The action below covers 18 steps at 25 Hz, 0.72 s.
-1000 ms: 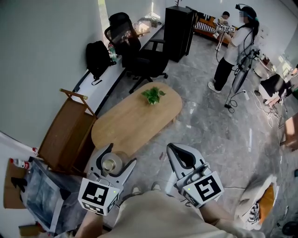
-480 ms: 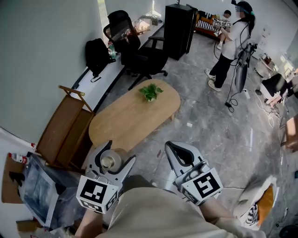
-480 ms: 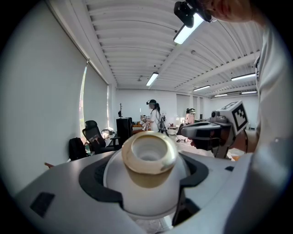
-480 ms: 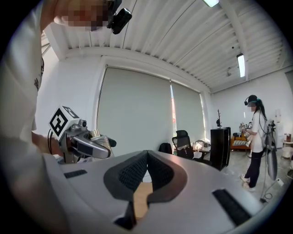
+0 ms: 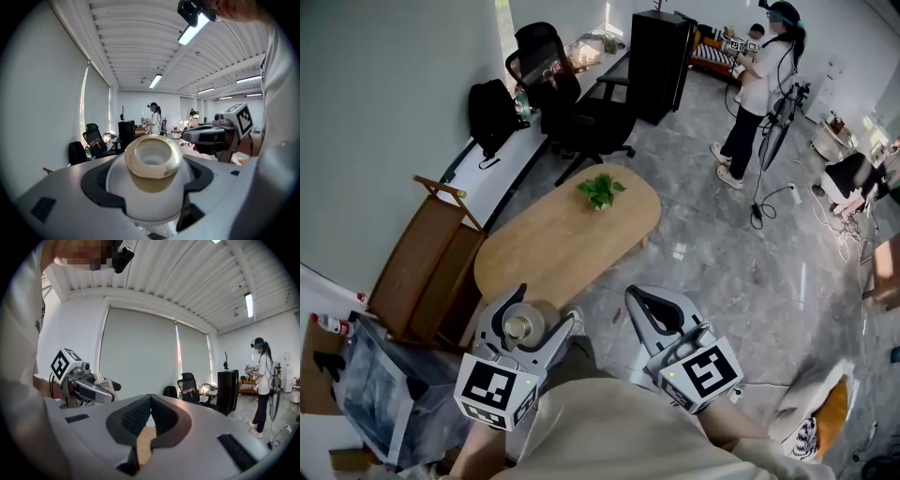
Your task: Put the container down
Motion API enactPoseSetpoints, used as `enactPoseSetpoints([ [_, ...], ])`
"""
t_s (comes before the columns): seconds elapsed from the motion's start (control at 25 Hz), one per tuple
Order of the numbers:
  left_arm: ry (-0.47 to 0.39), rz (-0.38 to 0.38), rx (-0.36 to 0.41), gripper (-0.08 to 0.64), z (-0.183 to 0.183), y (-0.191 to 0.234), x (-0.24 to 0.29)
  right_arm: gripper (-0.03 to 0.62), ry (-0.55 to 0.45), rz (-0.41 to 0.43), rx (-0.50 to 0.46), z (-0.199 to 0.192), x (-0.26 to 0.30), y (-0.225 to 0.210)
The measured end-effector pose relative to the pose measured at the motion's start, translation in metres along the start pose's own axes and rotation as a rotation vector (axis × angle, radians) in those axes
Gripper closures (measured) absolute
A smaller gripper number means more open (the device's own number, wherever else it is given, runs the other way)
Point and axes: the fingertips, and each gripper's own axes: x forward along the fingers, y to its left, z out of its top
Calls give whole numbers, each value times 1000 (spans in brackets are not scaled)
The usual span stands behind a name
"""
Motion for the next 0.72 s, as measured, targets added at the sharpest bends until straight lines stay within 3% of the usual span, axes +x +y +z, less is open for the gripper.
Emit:
enactPoseSetpoints([
  [0.36, 11, -3, -26, 221, -6, 56, 43, 595, 41, 3, 6, -14, 64, -27],
  [0.72, 26, -22, -54, 221, 3, 147, 101, 595, 94, -4, -2, -7, 164, -61],
])
